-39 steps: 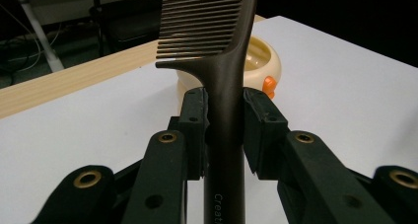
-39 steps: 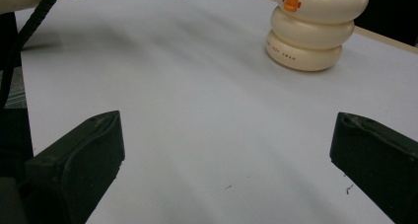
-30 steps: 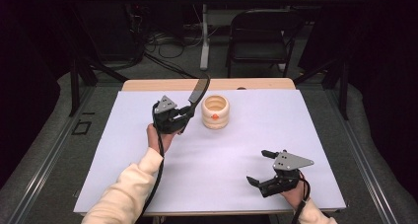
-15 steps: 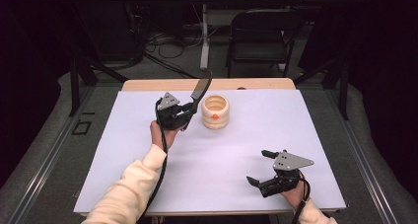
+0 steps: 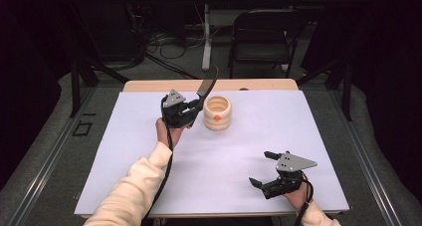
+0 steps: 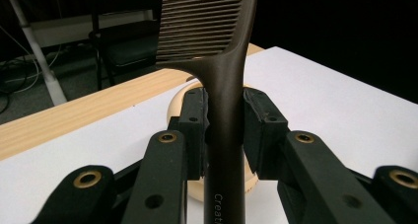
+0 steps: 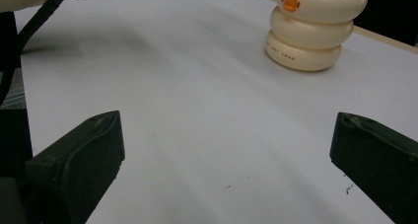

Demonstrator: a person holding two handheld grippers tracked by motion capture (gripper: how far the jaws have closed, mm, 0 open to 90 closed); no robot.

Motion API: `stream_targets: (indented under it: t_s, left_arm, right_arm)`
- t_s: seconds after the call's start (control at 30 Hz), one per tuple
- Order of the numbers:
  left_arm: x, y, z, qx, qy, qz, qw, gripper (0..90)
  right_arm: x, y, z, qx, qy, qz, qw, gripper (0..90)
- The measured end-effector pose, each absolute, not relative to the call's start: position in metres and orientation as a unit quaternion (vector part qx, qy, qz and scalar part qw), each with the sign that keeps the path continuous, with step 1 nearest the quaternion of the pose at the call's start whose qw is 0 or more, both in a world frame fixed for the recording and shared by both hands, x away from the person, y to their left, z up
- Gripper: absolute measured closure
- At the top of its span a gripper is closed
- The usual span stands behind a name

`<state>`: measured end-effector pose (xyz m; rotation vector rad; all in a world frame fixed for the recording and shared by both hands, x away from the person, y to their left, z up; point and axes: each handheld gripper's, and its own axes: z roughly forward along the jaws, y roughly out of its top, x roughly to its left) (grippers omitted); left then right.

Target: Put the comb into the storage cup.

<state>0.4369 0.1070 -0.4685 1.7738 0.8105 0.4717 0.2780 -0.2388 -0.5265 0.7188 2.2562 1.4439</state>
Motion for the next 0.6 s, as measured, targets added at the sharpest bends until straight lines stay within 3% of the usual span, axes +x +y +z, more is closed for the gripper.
stream_targets:
  t_s: [0.6]
  left_arm:
    - [0.4459, 0.0992, -0.4636, 0.736, 0.339, 0.202, 0.549, 72.0]
  right_arm:
    - [0.2778, -0.2392, -0.5262, 0.254, 0.800, 0.512, 0.184, 0.0]
